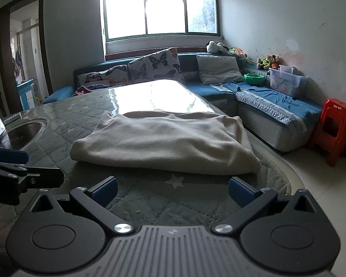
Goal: Fold clothes
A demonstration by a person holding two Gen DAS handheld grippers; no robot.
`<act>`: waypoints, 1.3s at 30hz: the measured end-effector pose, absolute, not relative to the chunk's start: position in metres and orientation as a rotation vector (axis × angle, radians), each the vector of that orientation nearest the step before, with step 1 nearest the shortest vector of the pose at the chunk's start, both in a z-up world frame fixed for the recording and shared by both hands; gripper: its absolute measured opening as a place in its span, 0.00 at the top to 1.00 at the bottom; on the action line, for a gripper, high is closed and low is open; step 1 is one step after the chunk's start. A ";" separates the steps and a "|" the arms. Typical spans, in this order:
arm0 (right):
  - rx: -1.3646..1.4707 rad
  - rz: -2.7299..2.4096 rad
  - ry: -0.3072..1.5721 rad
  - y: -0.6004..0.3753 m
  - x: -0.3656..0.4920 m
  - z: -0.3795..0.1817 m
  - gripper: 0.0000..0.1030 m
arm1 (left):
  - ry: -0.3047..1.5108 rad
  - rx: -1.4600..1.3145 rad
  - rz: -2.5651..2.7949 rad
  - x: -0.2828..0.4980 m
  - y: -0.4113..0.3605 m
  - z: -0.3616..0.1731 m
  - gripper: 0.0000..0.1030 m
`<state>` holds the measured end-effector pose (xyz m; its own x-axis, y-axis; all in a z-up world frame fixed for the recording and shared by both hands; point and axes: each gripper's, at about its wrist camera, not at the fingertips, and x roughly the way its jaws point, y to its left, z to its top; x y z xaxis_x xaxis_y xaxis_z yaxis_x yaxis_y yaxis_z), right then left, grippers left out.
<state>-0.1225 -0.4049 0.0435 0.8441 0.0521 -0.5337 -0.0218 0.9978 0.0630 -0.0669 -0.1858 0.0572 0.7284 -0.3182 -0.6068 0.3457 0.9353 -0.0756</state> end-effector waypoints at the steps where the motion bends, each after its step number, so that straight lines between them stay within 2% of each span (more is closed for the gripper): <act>1: 0.056 0.039 0.567 -0.405 -0.122 0.043 0.00 | 0.663 0.044 -0.366 -0.066 -0.186 0.057 0.00; 39: 0.078 0.016 0.625 -0.414 -0.063 0.035 0.00 | 0.737 0.071 -0.389 -0.005 -0.203 0.049 0.00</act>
<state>-0.0634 -0.4140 0.0347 0.8108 0.0382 -0.5841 0.0090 0.9969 0.0777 -0.0050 -0.2028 0.0492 0.6726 -0.3208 -0.6669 0.3702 0.9261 -0.0721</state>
